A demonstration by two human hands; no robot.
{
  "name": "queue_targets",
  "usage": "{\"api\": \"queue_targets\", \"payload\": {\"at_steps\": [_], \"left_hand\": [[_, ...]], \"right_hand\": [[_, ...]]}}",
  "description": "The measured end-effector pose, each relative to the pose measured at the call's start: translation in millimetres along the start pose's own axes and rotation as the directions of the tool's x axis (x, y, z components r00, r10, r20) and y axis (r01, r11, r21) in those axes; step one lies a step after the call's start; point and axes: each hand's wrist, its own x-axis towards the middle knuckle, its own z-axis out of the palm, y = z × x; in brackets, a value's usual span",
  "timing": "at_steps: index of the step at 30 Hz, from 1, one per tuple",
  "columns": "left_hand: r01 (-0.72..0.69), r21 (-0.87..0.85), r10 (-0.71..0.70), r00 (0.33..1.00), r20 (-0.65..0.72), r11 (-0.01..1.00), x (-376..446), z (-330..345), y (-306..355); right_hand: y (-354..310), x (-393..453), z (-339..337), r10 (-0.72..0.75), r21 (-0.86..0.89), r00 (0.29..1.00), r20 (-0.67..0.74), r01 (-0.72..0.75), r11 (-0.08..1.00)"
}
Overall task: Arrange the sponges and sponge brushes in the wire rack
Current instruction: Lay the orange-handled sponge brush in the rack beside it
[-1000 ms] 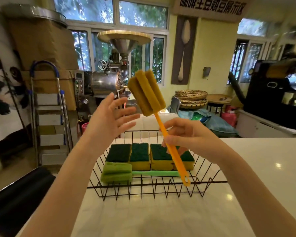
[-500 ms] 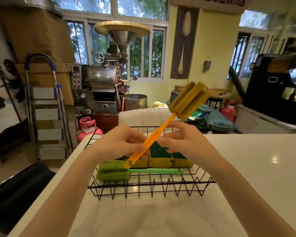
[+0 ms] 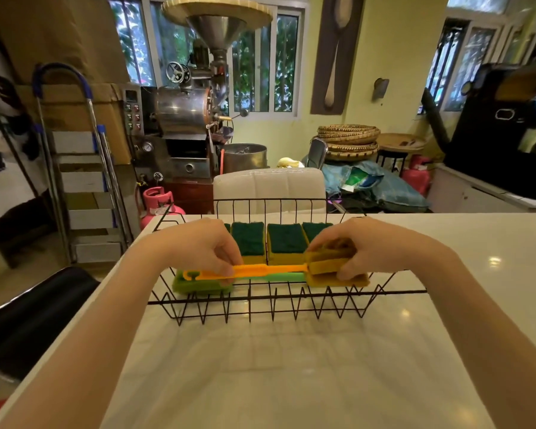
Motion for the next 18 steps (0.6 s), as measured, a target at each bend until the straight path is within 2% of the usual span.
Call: {"api": "queue_targets", "payload": {"at_steps": [8, 15, 18], "left_hand": [[-0.083, -0.035, 0.082, 0.996, -0.041, 0.996, 13, 15, 1], [-0.017, 0.129, 0.001, 0.992, 0.124, 0.992, 16, 27, 15], [0.042, 0.141, -0.066, 0.983, 0.171, 0.989, 20, 30, 13]], "right_hand": [[9, 14, 15, 0.066, -0.083, 0.997, 0.026, -0.064, 0.995], [8, 22, 24, 0.054, -0.056, 0.993, 0.103, -0.048, 0.997], [8, 25, 27, 0.059, -0.04, 0.992, 0.109, -0.055, 0.998]]}}
